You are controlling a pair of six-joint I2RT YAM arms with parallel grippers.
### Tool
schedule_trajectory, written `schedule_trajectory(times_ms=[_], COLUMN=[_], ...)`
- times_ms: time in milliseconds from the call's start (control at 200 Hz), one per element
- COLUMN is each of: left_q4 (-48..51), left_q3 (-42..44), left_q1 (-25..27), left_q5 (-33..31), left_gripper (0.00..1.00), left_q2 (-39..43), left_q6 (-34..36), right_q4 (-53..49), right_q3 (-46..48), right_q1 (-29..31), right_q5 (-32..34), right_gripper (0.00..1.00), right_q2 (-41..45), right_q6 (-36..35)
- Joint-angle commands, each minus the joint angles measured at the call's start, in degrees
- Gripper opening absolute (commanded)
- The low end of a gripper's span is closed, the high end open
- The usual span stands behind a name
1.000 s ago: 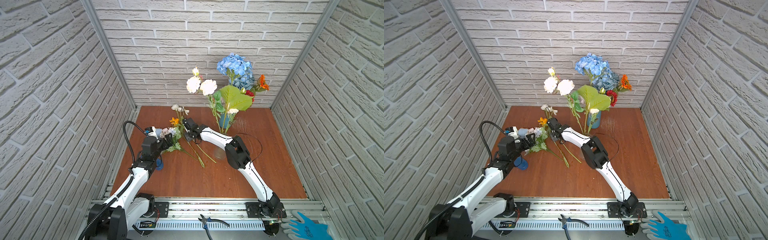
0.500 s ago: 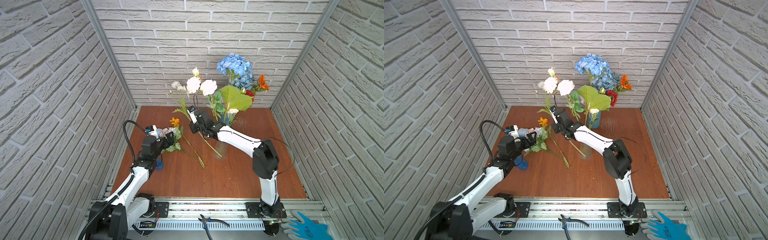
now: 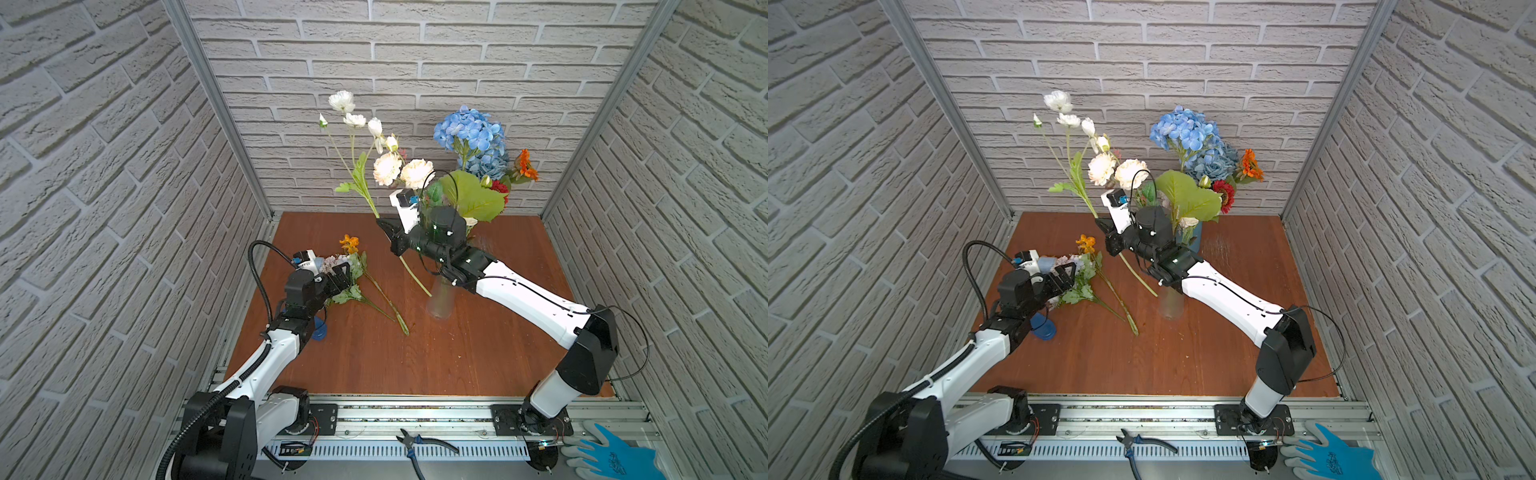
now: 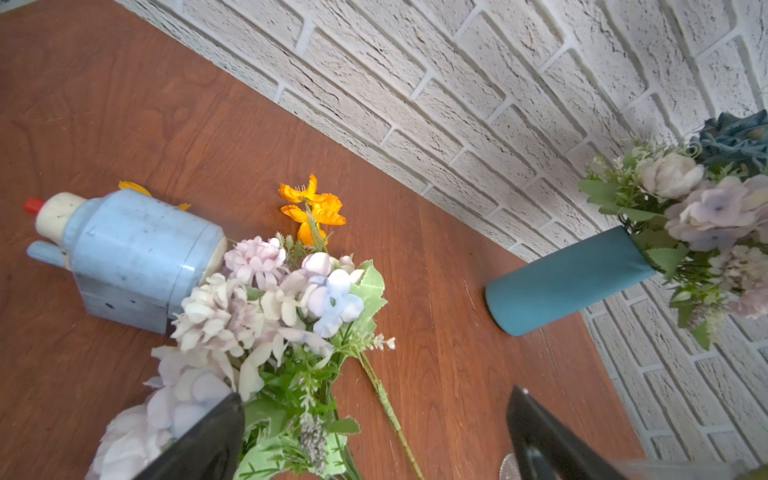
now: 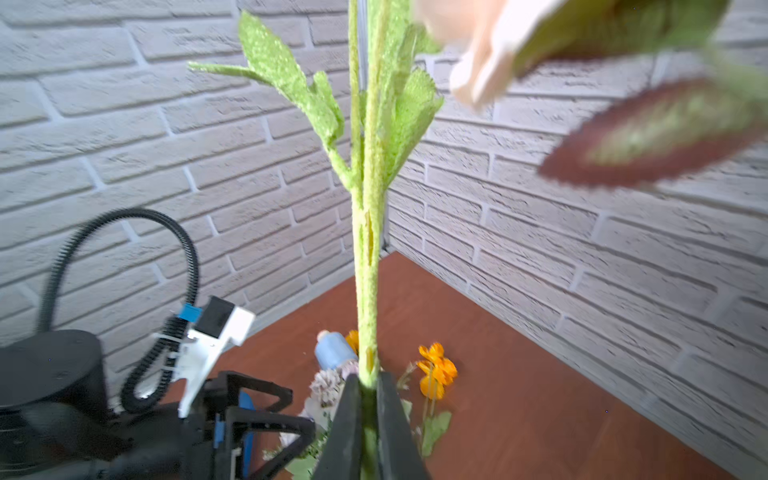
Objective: Arrange the flowers into the vase
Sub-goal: 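Lift the white flower stem upright and lower it into the glass cup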
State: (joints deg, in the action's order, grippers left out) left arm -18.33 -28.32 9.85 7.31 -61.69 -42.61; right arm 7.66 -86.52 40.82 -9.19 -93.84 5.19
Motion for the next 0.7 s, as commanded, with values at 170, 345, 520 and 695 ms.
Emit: schedule_trajectory(times_ms=[170,345,520,695], left_q4=[-4.15,-3.82,-3.39,-3.21], left_q3=[-1.04,-1.48,-2.43,-3.15], left_q1=[0.43,1.25,2.26,3.43], left_q5=[1.68,1.39,1.31,0.53], left_gripper=[0.98,0.98,0.98,0.98], left_q2=[-0.78,-0.67,-1.09,-1.97], left_q6=[-1.51,-1.42,-0.77,-0.63], right_q4=[8.45,13.36,14.31,13.69], right_q3=[2.94,8.57,11.64,12.2], right_q1=[1.89,1.88,1.81,1.14], right_q5=[-10.69,-8.33,-1.53,2.85], right_gripper=[0.06,0.06,0.06,0.06], right_q2=[8.94,14.99,18.72,19.93], right_q6=[-0.79,-4.14,-8.75,-14.04])
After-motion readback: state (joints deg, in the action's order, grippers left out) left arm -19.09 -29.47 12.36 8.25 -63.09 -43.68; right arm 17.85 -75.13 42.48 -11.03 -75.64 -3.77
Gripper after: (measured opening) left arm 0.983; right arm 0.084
